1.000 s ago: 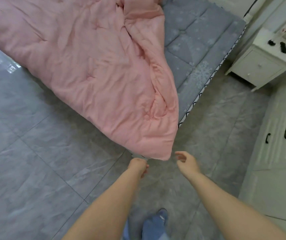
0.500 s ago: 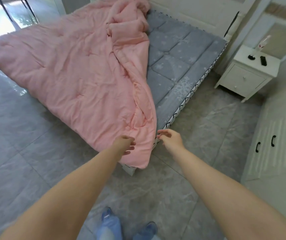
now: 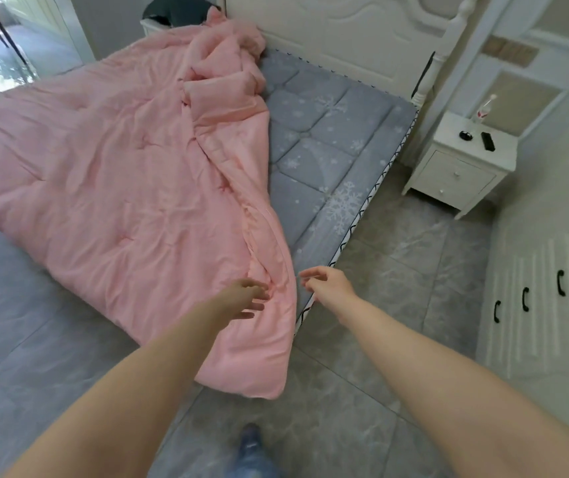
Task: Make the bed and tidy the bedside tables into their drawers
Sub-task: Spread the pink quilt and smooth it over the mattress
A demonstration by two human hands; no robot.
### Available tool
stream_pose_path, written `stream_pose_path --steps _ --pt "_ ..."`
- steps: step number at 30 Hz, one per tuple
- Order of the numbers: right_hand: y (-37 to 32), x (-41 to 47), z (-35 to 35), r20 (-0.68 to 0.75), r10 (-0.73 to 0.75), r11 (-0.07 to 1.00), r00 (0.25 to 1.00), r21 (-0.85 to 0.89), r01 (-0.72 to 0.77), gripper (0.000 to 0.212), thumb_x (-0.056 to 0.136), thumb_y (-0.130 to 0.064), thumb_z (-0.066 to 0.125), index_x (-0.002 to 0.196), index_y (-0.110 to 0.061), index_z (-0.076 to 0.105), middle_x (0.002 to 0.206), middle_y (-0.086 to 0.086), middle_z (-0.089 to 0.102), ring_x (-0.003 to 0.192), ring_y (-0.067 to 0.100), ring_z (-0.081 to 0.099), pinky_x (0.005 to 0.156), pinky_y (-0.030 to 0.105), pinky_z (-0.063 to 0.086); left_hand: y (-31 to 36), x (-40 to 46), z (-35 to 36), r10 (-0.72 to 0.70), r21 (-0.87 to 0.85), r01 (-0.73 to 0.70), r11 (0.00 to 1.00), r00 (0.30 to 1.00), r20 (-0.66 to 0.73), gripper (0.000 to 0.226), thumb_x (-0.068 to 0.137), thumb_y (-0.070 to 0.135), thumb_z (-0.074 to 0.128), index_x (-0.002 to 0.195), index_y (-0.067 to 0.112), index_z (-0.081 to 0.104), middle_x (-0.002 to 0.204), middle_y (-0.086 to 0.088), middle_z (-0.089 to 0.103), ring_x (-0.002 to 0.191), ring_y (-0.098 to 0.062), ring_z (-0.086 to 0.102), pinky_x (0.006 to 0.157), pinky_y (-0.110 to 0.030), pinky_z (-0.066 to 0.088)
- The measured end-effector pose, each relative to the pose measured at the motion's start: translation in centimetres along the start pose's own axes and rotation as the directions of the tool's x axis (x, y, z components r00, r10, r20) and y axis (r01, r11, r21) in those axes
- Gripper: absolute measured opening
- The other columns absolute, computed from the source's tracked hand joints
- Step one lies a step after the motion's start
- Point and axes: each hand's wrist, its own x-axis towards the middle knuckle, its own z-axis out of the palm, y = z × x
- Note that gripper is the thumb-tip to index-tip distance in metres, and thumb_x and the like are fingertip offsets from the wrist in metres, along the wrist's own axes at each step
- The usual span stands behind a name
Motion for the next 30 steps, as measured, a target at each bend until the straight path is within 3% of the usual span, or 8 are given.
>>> stream_pose_path --steps 3,6,9,13,19,23,30 --pt "-1.3 2.4 -1.5 0.016 -0.006 1.000 1.000 -0.020 0.007 0.023 0.076 -0.016 0.059 0.085 -0.033 0.071 0.098 -0.004 0.074 0.103 0.014 0.065 0.094 0.037 0.052 2.1 2.8 0.0 0.010 0.003 -0.010 1.000 1.000 0.009 0.023 0.093 0.014 0.052 0.113 0.015 0.063 0.110 -0.003 0.068 0.088 -0.018 0.064 0.091 -0.036 0.051" --pt "-2.1 4.5 -3.2 0.000 -0.003 1.000 1.000 -0.005 0.002 0.026 0.082 -0.009 0.057 0.092 -0.029 0.070 0.102 0.000 0.073 0.104 0.015 0.065 0.090 0.034 0.052 3.6 5.3 0.7 -0.013 0.026 0.012 1.000 0.999 0.039 0.022 0.094 0.015 0.052 0.113 0.013 0.062 0.111 -0.004 0.068 0.088 -0.019 0.064 0.092 -0.037 0.051" --pt "-2.4 6.7 -5.0 -0.015 -0.002 1.000 1.000 0.016 0.003 0.029 0.083 -0.006 0.056 0.086 -0.032 0.068 0.103 0.004 0.073 0.104 0.017 0.066 0.079 0.030 0.051 4.9 7.5 1.5 -0.022 0.025 0.022 0.999 0.999 0.033 0.024 0.095 0.015 0.052 0.116 0.012 0.062 0.114 -0.005 0.068 0.088 -0.019 0.064 0.088 -0.036 0.051" --pt "-2.5 10.2 -8.1 -0.003 -0.014 1.000 1.000 0.003 0.014 0.030 0.083 -0.006 0.056 0.083 -0.033 0.067 0.098 0.002 0.072 0.102 0.019 0.066 0.082 0.030 0.048 7.4 10.5 3.5 -0.047 0.037 0.047 0.998 0.999 -0.007 0.022 0.096 0.016 0.050 0.115 0.014 0.062 0.112 -0.004 0.067 0.087 -0.018 0.064 0.091 -0.037 0.050" --pt "-2.7 17.5 -13.9 0.087 -0.044 0.998 0.995 0.052 0.040 0.028 0.087 -0.003 0.054 0.102 -0.021 0.070 0.098 0.004 0.069 0.091 0.014 0.061 0.071 0.023 0.044 12.6 15.6 7.8 -0.062 -0.058 0.057 0.997 0.994 -0.093 0.018 0.096 0.017 0.051 0.110 0.015 0.062 0.106 -0.002 0.067 0.094 -0.021 0.063 0.088 -0.035 0.048" --pt "-3.0 21.8 -18.0 0.144 -0.059 0.997 0.988 0.053 0.052 0.029 0.088 -0.003 0.055 0.104 -0.021 0.069 0.095 -0.002 0.067 0.091 0.011 0.060 0.077 0.023 0.046 16.1 18.7 10.9 -0.099 -0.199 0.058 0.978 0.974 -0.206 0.015 0.096 0.015 0.052 0.108 0.014 0.061 0.088 0.000 0.064 0.081 -0.017 0.059 0.080 -0.030 0.046" --pt "-5.3 28.4 -20.8 0.174 -0.091 0.996 0.980 0.004 0.091 0.029 0.087 0.000 0.056 0.103 -0.020 0.069 0.099 0.001 0.069 0.096 0.014 0.061 0.086 0.027 0.047 18.9 21.6 12.9 -0.152 -0.293 0.071 0.953 0.953 -0.264 0.013 0.096 0.015 0.052 0.106 0.016 0.061 0.089 0.000 0.064 0.056 -0.006 0.058 0.067 -0.025 0.044"
